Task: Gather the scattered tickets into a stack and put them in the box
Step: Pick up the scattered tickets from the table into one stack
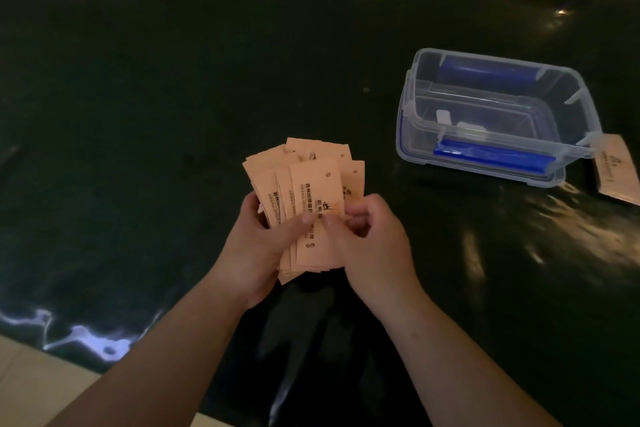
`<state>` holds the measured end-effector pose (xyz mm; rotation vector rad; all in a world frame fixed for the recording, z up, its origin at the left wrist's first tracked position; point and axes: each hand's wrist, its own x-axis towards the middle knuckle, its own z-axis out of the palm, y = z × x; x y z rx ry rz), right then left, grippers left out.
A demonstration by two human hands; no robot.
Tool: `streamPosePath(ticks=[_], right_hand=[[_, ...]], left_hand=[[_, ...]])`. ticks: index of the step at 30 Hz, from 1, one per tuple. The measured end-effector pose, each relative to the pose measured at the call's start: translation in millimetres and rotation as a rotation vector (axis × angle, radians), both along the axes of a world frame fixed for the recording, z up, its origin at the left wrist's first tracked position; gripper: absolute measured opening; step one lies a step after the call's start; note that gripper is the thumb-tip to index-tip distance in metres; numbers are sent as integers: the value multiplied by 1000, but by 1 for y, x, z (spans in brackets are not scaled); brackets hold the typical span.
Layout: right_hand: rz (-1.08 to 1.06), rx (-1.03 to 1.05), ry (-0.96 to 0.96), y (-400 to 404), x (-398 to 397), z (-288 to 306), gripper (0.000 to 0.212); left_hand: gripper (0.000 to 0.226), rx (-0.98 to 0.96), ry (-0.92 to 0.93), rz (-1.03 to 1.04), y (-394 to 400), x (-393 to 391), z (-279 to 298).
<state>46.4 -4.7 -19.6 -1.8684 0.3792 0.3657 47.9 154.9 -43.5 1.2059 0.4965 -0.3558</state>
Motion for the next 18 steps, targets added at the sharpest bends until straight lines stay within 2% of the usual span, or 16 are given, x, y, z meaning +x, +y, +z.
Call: streamPosePath(ticks=[3, 4, 6, 8, 10, 14, 16, 18], right_hand=[[-80, -160, 26, -1, 13, -15, 10], [-130, -287, 24, 0, 20, -23, 20], [-120, -572, 50, 8, 33, -34, 60], [-39, -728, 69, 20, 44, -41, 78], [-37, -693, 82, 26, 53, -46, 80], [-209, -447, 56, 9, 55, -44, 38], [-293, -347, 74, -6, 50, -37, 19], [-412, -138, 96, -17, 37, -23, 16]], left_hand=[[85, 21, 0, 59, 8, 0, -1], [86, 32, 1, 84, 10, 0, -1], [85, 46, 8, 131, 15, -1, -1], [77, 59, 20, 165, 21, -1, -1], [68, 76, 30, 183, 27, -1, -1], [64, 64, 35, 182, 34, 3, 0], [71, 49, 36, 162, 33, 5, -1], [83, 44, 40, 135, 30, 7, -1]])
